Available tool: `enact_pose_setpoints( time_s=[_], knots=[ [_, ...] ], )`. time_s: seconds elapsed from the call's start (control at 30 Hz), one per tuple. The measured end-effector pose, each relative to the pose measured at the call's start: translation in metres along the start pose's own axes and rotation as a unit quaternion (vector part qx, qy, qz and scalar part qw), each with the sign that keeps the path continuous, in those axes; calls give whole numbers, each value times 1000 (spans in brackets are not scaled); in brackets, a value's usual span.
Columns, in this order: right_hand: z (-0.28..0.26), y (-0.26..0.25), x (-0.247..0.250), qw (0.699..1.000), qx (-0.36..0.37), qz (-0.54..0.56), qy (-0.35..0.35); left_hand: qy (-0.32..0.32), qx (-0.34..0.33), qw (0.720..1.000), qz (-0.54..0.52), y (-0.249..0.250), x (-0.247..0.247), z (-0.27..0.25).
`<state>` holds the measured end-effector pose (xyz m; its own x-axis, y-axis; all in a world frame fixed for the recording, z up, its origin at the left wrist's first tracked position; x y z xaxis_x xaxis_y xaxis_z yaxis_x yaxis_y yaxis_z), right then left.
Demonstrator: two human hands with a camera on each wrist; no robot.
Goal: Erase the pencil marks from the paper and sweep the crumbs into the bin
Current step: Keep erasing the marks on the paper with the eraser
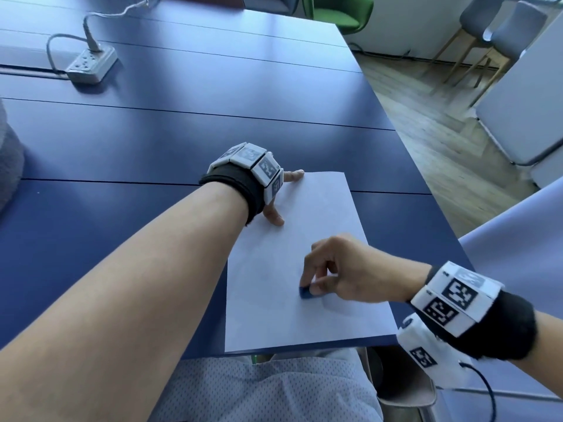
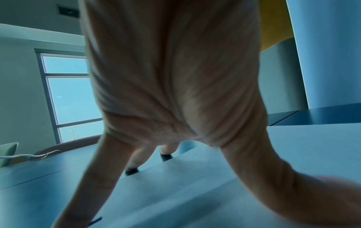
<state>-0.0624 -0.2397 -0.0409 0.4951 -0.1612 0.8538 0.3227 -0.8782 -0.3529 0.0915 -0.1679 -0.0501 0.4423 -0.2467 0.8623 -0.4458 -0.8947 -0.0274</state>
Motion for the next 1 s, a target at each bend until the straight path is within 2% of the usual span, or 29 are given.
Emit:
enact_pose_setpoints(
  time_s=[0.07, 0.1, 0.23, 0.43, 0.5, 0.63, 0.67, 0.8, 0.87, 0.93, 1.0],
  knots=[
    [-5, -7, -9, 999, 15, 0, -42, 1, 0, 1000, -2, 0, 0, -1],
    [-2, -2, -5, 999, 5, 7, -33, -2, 2, 1000, -5, 1, -2, -3],
    [34, 42, 39, 995, -70, 23, 71, -18, 7, 1000, -15, 2, -1, -7],
    [78, 88, 94, 976, -130, 22, 171, -36, 14, 999, -25, -1, -3, -8],
    [78, 86, 91, 980, -113, 23, 161, -36, 13, 999, -29, -1, -4, -6],
    [76, 68, 64, 998, -54, 3, 39, -49, 19, 997, -53, -5, -9, -1],
    [79, 72, 68, 997, -60, 9, 48, -55, 21, 996, -63, -6, -10, -1],
    [88, 100, 96, 976, -132, 47, 166, -68, 22, 994, -87, -6, -12, 0],
    [88, 94, 90, 977, -126, 45, 167, -73, 23, 993, -92, -7, -12, 0],
    [89, 84, 79, 984, -107, 30, 139, -76, 23, 992, -96, -8, -13, 0],
    [89, 90, 84, 981, -119, 29, 148, -76, 21, 992, -95, -7, -13, 0]
  ],
)
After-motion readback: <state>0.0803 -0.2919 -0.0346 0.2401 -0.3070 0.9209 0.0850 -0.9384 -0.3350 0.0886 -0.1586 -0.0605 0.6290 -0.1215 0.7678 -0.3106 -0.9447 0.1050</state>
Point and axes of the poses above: each hand's wrist, its own z-axis towards the middle knuckle, its own x-axis out of the back of the hand, y = z × x, the point moved 9 cm from there along z, towards the middle knuckle, and after that the axes turned 14 degrees about -z, right-handed, at the moved point
